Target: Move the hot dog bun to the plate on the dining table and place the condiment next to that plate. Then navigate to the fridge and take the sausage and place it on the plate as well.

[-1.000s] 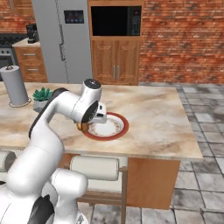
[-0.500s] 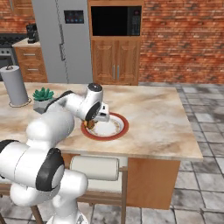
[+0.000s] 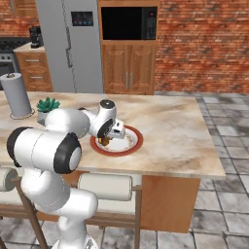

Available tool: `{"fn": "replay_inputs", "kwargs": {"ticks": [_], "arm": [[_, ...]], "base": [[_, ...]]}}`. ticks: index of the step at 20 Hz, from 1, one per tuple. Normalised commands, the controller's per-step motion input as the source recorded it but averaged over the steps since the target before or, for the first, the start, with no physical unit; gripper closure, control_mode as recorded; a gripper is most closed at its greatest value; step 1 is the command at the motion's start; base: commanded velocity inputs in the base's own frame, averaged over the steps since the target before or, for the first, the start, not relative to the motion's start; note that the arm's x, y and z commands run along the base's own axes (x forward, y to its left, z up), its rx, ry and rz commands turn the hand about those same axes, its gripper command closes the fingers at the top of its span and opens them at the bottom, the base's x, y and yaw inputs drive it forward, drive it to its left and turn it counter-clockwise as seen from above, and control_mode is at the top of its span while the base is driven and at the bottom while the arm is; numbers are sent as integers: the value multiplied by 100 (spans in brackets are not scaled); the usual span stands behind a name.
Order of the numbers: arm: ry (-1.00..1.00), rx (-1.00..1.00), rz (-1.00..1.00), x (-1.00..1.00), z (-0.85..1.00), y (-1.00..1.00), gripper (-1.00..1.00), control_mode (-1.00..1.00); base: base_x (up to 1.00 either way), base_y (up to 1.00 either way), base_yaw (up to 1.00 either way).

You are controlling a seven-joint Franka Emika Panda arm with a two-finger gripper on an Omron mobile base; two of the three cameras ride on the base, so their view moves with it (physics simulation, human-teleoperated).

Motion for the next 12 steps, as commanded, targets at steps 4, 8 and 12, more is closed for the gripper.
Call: {"fn": "replay_inputs", "kwargs": {"ticks": [4, 8, 12], "arm": [[0, -2, -3, 24, -40, -13, 100, -100], [-1, -2, -1, 25, -31, -9, -100, -100], [-3, -2, 0, 28, -22, -3, -100, -100]], "base": [[0, 0, 0], [0, 0, 0], [0, 0, 0]]}}
